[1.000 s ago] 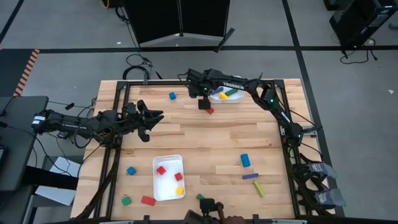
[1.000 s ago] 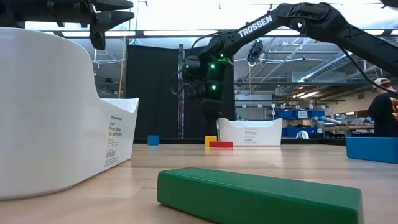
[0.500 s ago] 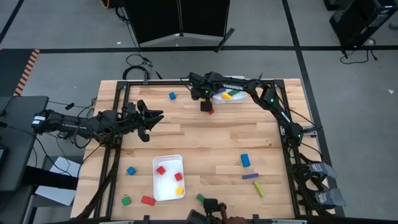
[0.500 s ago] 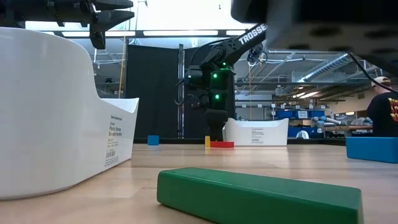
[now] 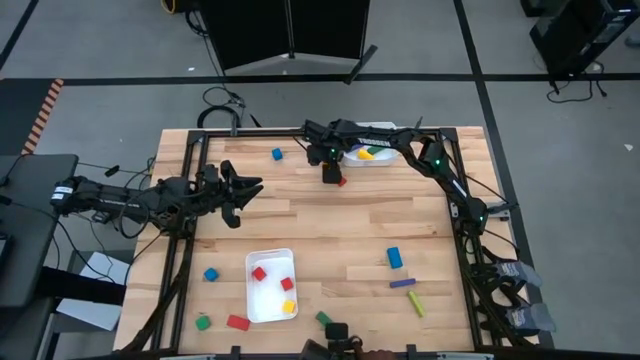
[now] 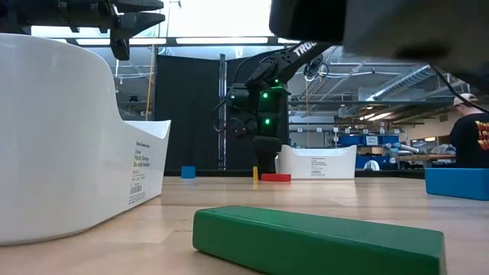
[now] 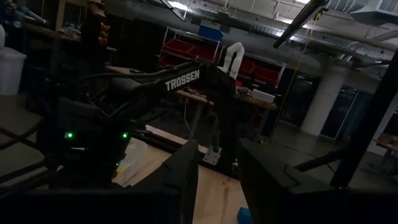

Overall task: Sort blocks by size
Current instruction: Put the yellow small block into the bottom white bin

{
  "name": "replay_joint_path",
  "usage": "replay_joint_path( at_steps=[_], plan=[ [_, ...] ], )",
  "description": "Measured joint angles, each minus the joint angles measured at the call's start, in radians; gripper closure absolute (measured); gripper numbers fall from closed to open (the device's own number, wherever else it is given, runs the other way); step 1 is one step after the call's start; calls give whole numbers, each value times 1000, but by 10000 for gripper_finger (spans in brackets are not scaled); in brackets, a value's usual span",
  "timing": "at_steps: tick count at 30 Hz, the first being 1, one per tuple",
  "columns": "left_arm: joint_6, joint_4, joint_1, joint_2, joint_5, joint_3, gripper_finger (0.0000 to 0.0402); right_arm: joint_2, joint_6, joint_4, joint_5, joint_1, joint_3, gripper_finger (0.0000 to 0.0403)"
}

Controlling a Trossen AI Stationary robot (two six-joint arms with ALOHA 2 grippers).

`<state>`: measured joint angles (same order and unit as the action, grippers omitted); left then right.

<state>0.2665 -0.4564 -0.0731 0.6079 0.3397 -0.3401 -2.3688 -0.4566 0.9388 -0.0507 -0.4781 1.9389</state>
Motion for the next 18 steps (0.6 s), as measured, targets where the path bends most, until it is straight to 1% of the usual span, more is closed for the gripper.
replay_joint_path(
  at_steps=[2,6,9,11,15,18],
  plan=[
    [0,-1,0,0,0,0,284,0,-13,-18,-6,1,11,261],
    [2,-1,0,0,5,0,284,0,-15,-6,0,4,56,260],
    [8,-2,0,0,7,0,284,33,-8,-12,38,17,94,260],
    [14,-6,0,0,9,0,284,66,15,-25,105,40,101,260],
    [26,-53,0,0,11,0,284,116,96,-73,296,129,100,260],
    [26,-84,0,0,11,0,284,131,135,-158,359,242,69,260]
  ],
)
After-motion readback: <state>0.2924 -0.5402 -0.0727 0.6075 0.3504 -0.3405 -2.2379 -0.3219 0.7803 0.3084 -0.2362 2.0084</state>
